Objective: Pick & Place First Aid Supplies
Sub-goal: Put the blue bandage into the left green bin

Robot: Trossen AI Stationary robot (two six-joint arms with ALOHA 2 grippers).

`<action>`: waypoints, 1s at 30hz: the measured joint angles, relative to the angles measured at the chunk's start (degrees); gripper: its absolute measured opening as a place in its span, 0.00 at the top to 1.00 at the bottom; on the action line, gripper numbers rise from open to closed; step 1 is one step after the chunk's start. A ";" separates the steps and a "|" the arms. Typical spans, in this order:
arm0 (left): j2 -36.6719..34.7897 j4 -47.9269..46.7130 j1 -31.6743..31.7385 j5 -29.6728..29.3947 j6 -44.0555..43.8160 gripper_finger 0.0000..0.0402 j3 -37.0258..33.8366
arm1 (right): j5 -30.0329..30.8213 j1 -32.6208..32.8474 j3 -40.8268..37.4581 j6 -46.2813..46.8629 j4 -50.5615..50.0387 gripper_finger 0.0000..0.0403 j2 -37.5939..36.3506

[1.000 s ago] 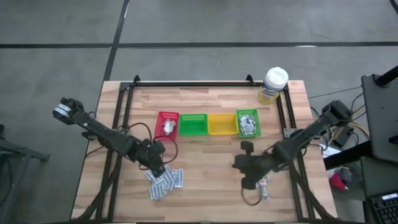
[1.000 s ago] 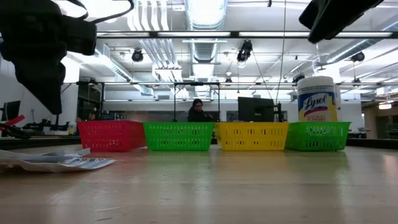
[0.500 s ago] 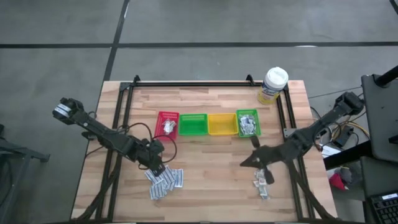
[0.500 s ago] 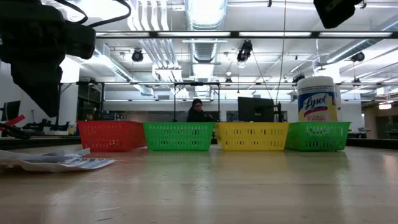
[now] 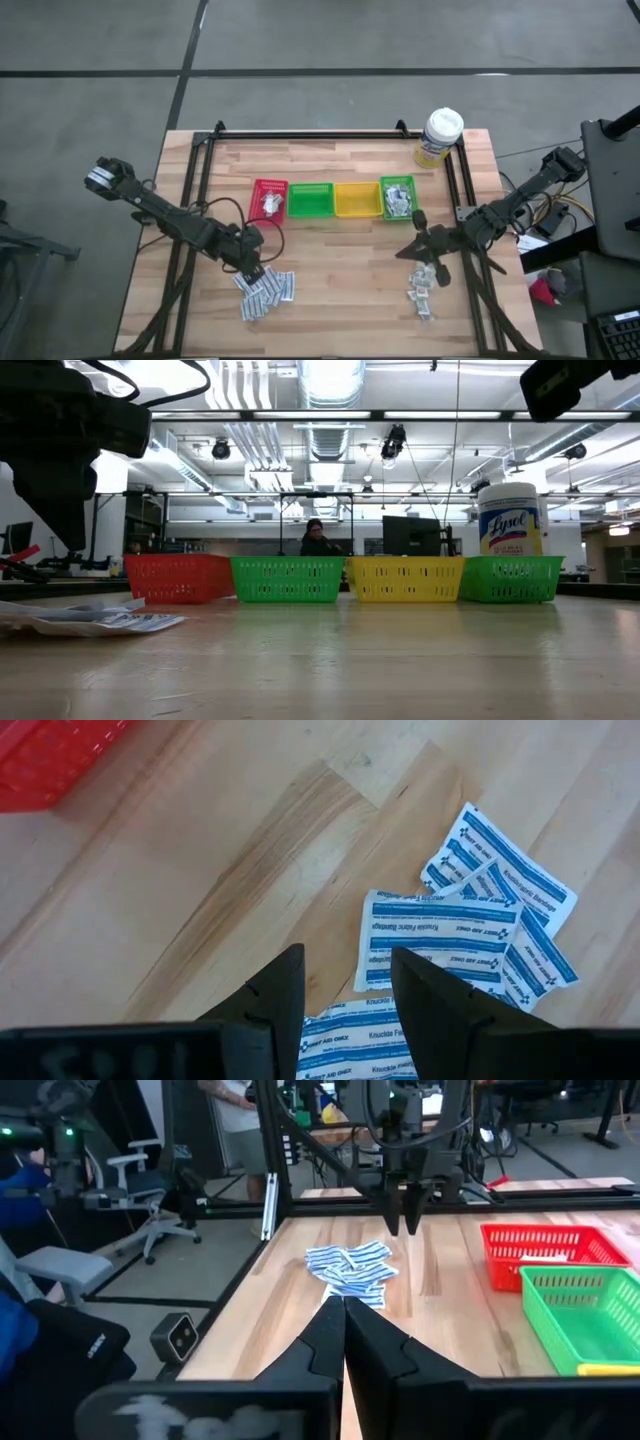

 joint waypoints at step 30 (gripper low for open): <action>0.00 0.02 0.02 0.20 0.45 0.65 0.00 | -28.82 -22.45 -3.04 -10.54 2.38 0.98 -16.42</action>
